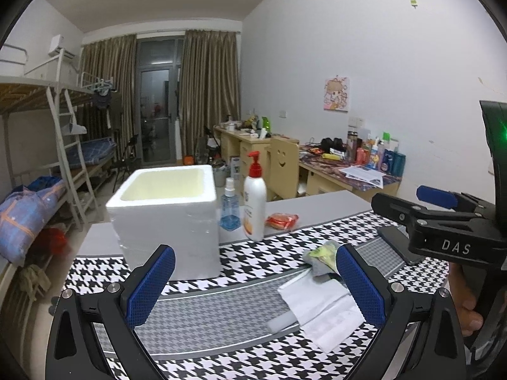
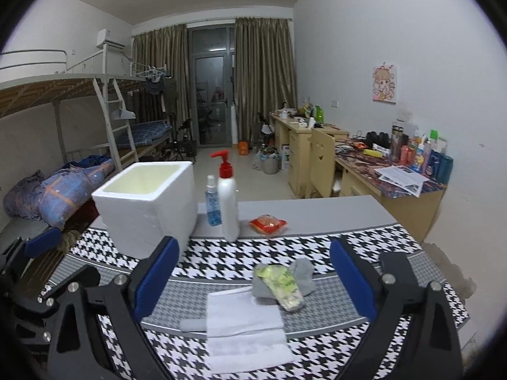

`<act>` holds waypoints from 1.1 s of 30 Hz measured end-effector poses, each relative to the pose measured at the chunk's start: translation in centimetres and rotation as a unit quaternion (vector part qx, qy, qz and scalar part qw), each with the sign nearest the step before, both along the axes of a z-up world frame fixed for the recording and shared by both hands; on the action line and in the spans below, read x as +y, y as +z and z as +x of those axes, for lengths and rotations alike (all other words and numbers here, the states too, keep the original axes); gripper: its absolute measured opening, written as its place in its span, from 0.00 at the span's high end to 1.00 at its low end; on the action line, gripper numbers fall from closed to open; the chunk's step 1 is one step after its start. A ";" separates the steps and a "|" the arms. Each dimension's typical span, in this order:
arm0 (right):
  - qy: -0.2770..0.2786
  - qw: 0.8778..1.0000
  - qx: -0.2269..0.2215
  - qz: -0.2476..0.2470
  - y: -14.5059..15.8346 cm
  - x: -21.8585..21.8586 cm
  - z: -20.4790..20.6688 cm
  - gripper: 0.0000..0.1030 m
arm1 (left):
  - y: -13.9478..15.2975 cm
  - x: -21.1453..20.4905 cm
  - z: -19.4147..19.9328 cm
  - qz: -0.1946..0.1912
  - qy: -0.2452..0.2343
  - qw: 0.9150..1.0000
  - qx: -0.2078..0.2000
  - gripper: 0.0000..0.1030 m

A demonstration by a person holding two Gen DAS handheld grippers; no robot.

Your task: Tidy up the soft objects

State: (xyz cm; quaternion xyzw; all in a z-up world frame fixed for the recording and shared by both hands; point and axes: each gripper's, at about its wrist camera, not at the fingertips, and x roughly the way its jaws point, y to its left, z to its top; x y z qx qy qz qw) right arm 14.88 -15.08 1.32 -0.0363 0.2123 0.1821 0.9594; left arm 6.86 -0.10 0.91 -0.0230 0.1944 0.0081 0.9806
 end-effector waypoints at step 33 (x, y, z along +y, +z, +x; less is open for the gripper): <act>-0.016 0.999 0.045 -0.015 -5.0 -3.7 3.5 0.05 | -5.4 -4.9 4.1 0.003 -0.063 0.996 0.061 0.01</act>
